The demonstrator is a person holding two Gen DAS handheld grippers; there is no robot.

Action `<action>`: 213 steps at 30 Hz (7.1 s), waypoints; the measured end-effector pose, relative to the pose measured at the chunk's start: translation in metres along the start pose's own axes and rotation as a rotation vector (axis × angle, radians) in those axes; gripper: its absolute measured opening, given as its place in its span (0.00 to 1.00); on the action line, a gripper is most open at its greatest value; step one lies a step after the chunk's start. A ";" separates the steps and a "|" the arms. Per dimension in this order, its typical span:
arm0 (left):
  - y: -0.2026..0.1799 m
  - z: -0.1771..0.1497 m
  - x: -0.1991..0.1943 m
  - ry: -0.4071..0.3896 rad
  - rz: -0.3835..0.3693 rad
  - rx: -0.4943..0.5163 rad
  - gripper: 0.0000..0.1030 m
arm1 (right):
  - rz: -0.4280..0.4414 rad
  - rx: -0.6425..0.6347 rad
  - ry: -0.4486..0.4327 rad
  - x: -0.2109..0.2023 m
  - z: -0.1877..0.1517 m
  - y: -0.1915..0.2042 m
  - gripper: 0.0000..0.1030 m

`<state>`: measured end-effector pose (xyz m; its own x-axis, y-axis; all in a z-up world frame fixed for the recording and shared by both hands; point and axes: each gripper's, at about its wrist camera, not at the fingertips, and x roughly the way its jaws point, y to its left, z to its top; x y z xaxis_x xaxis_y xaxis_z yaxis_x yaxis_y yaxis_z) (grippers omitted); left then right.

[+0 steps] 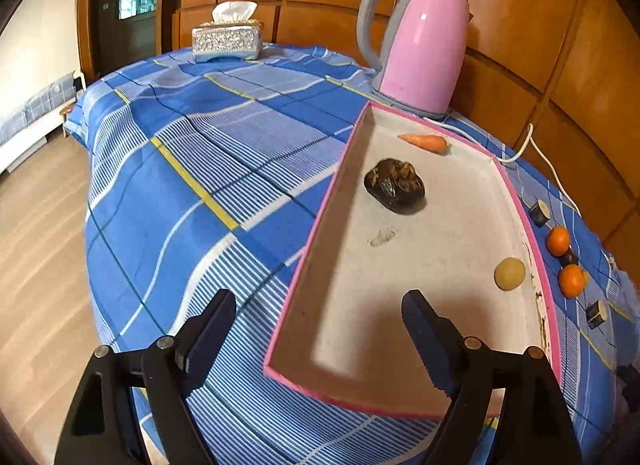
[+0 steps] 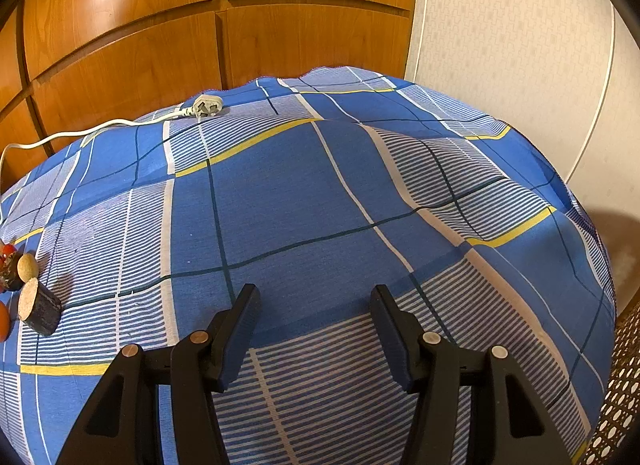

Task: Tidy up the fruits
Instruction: 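Reach the right gripper to the round wooden slice and grasp it, then carry the wooden slice into the tray and open the right gripper, then reach the left gripper to the stemmed orange on the cloth and grasp it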

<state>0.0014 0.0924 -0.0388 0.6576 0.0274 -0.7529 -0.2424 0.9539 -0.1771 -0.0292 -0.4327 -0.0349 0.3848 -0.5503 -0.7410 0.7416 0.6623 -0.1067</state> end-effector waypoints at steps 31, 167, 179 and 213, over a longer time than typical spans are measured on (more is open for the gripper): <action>0.008 -0.005 0.014 0.034 -0.019 -0.042 0.88 | 0.532 -0.304 0.106 -0.044 0.050 0.152 0.51; -0.014 -0.003 -0.029 -0.120 0.054 0.070 0.98 | 0.663 -0.547 0.086 -0.105 -0.022 0.203 0.38; -0.016 -0.005 -0.027 -0.106 0.052 0.082 0.98 | 0.436 -0.324 0.080 -0.059 0.000 0.112 0.38; -0.069 0.019 -0.059 -0.121 -0.102 0.208 0.98 | -0.018 0.038 0.005 0.000 -0.004 -0.008 0.49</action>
<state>-0.0068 0.0306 0.0295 0.7545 -0.0485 -0.6545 -0.0271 0.9941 -0.1049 -0.0373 -0.4364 -0.0368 0.3690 -0.5593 -0.7423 0.7688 0.6325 -0.0943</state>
